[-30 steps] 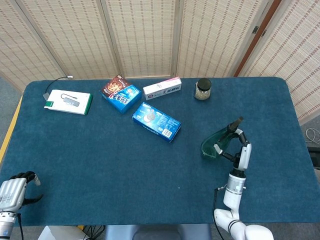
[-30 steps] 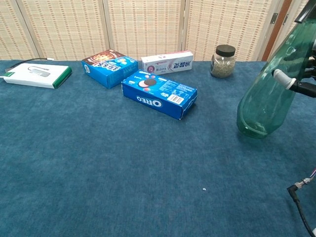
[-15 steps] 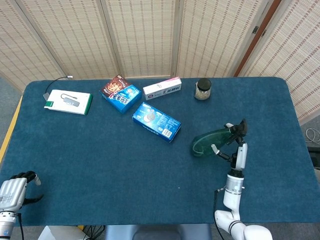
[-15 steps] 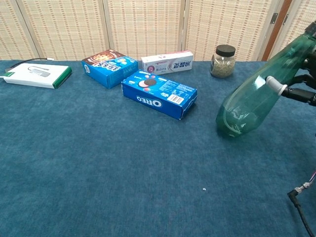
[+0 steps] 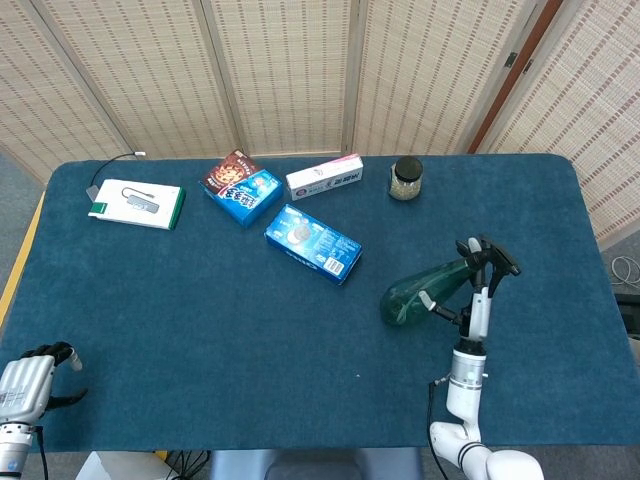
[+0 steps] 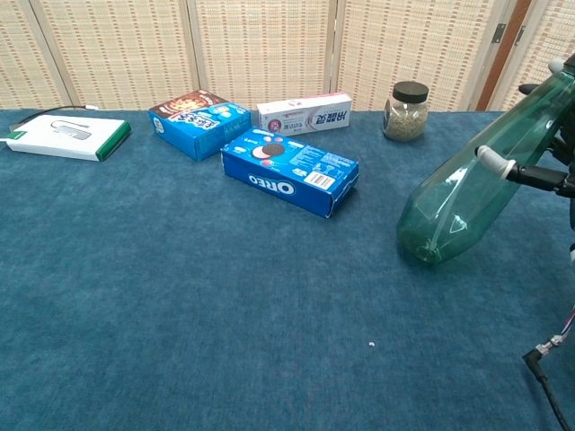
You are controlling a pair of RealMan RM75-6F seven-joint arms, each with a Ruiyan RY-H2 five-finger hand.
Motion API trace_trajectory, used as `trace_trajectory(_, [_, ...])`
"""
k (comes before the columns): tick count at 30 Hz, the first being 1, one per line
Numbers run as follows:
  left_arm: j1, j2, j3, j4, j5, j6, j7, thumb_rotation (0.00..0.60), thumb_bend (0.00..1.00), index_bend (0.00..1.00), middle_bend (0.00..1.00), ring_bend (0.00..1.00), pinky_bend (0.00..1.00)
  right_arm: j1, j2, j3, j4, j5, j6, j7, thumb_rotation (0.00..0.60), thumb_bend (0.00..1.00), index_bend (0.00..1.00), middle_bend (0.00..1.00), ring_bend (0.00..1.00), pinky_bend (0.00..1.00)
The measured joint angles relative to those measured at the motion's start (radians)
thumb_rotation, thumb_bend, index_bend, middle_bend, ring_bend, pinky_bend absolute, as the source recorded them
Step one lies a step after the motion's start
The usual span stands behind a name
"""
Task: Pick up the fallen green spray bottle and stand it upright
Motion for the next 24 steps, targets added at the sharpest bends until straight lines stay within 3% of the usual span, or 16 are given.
trace_trajectory(9, [0.001,-0.003,0.000,0.001,0.000,0.001,0.000,0.600,0.00,0.54,0.40,0.36,0.38,0.019,0.014,-0.005,0.000,-0.031,0.026,0.008,0.600,0.00,0.11,0.21,0.19,0.42])
trace_trajectory(24, [0.005,-0.005,0.002,0.004,0.001,0.006,-0.004,0.600,0.00,0.54,0.40,0.36,0.38,0.018,0.064,-0.021,-0.103,-0.091,0.125,-0.029,0.600,0.00,0.11,0.24,0.19,0.42])
